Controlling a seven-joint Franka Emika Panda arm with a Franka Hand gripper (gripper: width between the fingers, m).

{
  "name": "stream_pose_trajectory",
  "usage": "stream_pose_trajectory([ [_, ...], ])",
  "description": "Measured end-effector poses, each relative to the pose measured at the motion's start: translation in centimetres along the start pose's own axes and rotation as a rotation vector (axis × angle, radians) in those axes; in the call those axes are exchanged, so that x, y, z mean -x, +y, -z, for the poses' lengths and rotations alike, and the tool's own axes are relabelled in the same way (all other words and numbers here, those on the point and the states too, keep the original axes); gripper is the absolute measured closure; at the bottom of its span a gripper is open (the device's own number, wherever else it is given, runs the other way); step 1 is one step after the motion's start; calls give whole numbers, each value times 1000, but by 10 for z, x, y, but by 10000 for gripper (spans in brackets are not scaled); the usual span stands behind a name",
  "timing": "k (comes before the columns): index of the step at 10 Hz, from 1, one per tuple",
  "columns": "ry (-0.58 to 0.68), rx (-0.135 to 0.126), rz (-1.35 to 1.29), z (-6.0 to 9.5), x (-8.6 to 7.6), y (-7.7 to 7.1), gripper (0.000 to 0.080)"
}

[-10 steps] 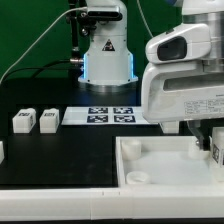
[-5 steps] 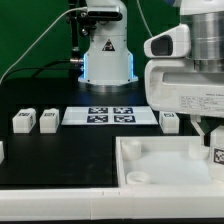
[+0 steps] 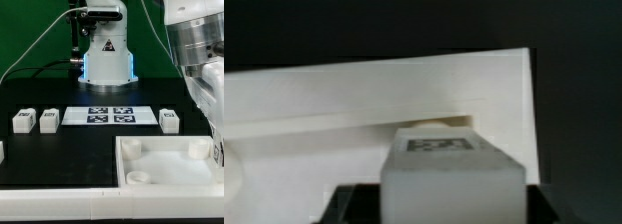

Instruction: Assemble one leg

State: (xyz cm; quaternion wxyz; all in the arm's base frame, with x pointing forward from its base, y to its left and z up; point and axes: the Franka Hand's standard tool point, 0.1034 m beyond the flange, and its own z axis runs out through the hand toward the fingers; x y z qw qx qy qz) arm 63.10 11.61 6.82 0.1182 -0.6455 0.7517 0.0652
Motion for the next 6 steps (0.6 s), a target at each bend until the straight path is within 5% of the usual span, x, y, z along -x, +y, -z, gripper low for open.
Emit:
stream_pose_trajectory([
  [1, 1, 1, 30, 0, 0, 0, 503],
  [2, 0, 1, 53, -1, 0, 0, 323],
  [3, 2, 4, 74, -2, 1, 2, 323],
  [4, 7, 11, 190, -3, 5, 5, 210],
  [6, 15, 18, 479, -5, 9, 7, 162],
])
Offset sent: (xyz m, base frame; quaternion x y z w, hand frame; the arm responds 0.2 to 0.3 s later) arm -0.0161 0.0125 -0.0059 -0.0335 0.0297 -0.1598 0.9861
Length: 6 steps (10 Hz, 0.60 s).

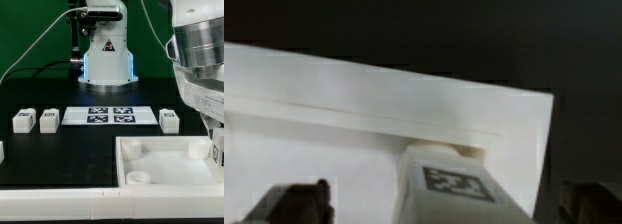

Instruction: Assemble one leg

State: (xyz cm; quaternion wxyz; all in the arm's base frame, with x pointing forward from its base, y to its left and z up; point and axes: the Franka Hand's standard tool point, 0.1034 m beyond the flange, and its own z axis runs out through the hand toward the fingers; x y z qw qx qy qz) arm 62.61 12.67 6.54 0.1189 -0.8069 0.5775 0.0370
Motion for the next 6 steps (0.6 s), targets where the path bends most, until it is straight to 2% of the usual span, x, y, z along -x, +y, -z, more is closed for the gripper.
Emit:
stream_pose_trajectory([
  [5, 4, 3, 477, 1, -3, 0, 151],
  [6, 36, 40, 663, 2, -6, -2, 151],
])
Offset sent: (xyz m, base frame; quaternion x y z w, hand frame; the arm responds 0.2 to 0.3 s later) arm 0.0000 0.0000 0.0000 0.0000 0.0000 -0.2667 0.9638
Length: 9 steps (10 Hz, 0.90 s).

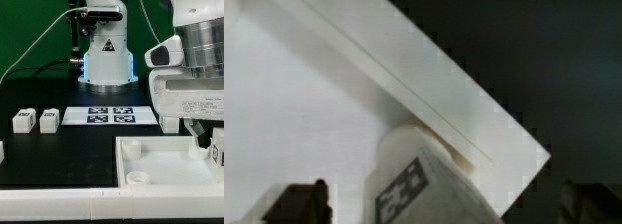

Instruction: Assemble one leg

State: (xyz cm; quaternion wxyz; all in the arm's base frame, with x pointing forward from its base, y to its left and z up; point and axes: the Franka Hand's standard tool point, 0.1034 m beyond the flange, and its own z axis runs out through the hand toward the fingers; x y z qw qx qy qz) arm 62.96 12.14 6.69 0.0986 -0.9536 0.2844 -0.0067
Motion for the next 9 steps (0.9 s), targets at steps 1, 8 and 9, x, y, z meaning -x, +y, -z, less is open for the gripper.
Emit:
stream_pose_trajectory([
  [1, 9, 13, 153, 1, -2, 1, 151],
  [8, 6, 8, -83, 0, -2, 3, 502],
  [9, 4, 3, -221, 0, -2, 2, 502],
])
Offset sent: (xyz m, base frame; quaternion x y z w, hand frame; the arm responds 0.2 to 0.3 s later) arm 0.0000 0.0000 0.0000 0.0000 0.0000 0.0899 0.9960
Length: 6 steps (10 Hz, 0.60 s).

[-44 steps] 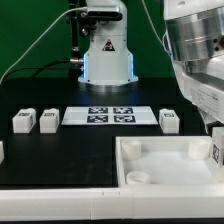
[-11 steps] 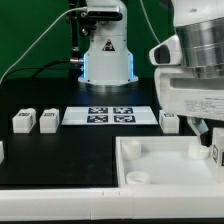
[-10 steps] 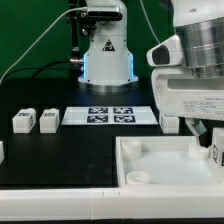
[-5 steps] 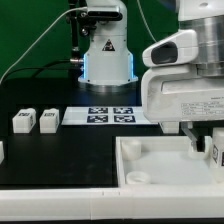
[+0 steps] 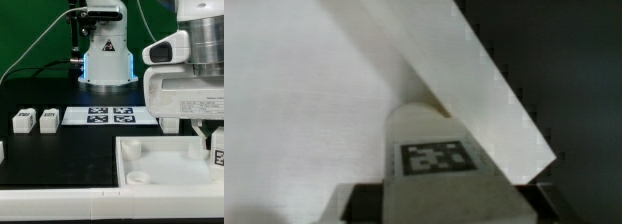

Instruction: Assemble one leg

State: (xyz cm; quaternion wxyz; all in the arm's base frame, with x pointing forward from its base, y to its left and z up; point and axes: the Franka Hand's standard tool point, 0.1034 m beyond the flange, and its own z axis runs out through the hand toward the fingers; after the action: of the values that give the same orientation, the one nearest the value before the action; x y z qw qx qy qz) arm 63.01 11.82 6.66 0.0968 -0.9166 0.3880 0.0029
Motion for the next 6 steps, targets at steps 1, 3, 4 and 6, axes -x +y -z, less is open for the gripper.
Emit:
stream_pose_trajectory([
  [1, -1, -5, -176, 0, 0, 0, 502],
  [3, -11, -35, -513, -1, 1, -1, 502],
  [4, -22, -56, -671, -1, 0, -2, 503],
  [6, -40, -94, -887, -2, 1, -2, 503],
])
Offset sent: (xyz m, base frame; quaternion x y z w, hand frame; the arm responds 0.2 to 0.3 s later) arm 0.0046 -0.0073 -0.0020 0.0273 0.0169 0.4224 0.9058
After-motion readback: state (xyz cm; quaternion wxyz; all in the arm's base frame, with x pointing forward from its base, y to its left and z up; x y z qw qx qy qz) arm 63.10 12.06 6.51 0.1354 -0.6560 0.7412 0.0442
